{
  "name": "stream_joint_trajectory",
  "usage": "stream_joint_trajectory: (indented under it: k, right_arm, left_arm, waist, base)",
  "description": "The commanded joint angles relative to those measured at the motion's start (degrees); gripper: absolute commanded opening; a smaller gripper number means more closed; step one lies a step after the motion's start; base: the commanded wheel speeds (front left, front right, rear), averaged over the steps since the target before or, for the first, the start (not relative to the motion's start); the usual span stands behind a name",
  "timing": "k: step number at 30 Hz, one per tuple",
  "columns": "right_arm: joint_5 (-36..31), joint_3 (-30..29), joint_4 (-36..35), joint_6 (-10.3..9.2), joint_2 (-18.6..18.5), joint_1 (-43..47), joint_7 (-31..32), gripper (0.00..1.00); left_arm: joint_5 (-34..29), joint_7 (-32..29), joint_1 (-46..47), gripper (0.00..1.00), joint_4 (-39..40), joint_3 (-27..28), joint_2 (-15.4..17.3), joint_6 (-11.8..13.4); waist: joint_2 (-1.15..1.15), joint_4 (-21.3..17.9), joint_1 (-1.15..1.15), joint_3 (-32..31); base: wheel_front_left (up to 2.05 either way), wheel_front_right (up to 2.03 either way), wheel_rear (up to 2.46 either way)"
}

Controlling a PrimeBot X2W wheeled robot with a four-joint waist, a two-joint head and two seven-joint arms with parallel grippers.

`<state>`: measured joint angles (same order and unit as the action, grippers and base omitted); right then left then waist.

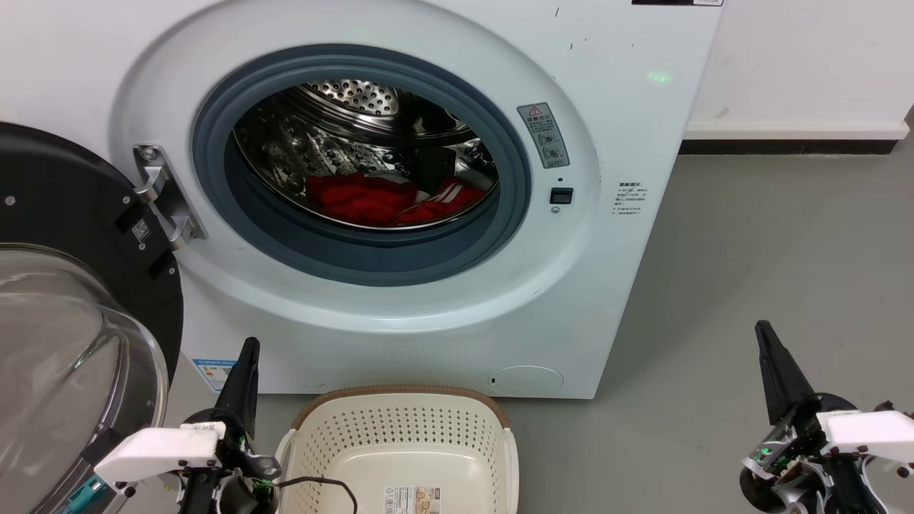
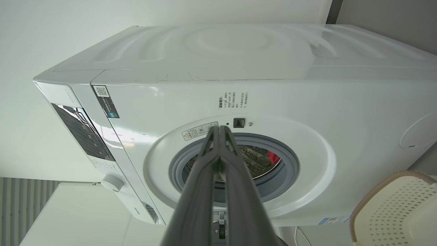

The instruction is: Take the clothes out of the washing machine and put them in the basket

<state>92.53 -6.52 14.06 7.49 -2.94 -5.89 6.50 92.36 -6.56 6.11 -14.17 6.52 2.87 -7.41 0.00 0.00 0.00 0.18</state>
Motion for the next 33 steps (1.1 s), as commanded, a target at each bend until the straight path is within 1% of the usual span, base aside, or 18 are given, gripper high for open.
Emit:
stream_joint_trajectory:
  k: [1,16,17,23,27,30,33]
  right_arm:
    - [-0.3,0.0,0.0,0.0,0.1,-0.8,0.0,0.0]
    - [-0.3,0.0,0.0,0.0,0.1,-0.8,0.0,0.0]
    - [0.0,0.0,0.0,0.0,0.0,0.0,0.0,1.0]
    - [-0.5,0.9,-0.4,0.0,0.0,0.7,-1.4,1.0]
    - [-2.1,1.4,-1.3,0.0,0.0,1.1,-2.6,1.0]
    - [-4.3,1.2,-2.1,0.0,0.0,1.3,-3.4,1.0]
    - [-7.0,1.0,-3.2,0.0,0.0,1.5,-4.2,1.0]
  left_arm:
    - [0.1,-0.1,0.3,0.0,0.2,0.1,0.0,-0.3]
    - [0.1,-0.1,0.3,0.0,0.2,0.1,0.0,-0.3]
    - [0.0,0.0,0.0,1.0,0.0,0.0,0.0,0.0]
    - [-0.9,1.5,0.0,1.0,0.0,-1.3,0.0,0.1]
    - [-2.3,2.6,0.3,1.0,0.7,-1.9,0.0,0.0]
    - [-4.6,3.5,0.5,1.0,1.5,-2.2,0.0,0.0]
    - [-8.4,4.3,0.8,1.0,2.5,-2.4,0.0,0.0]
  waist:
    - [0.0,0.0,0.0,0.0]
    - [0.0,0.0,0.0,0.0]
    - [0.0,0.0,0.0,0.0]
    - [0.0,0.0,0.0,0.0]
    - [0.0,0.1,0.0,0.0]
    - [0.0,0.1,0.0,0.0]
    - [0.0,0.1,0.0,0.0]
  base:
    - [0.0,0.0,0.0]
    - [0.0,0.0,0.0]
    - [0.0,0.0,0.0]
    - [0.0,0.0,0.0]
    - [0.0,0.0,0.0]
    - [0.0,0.0,0.0]
    - [0.0,0.0,0.0]
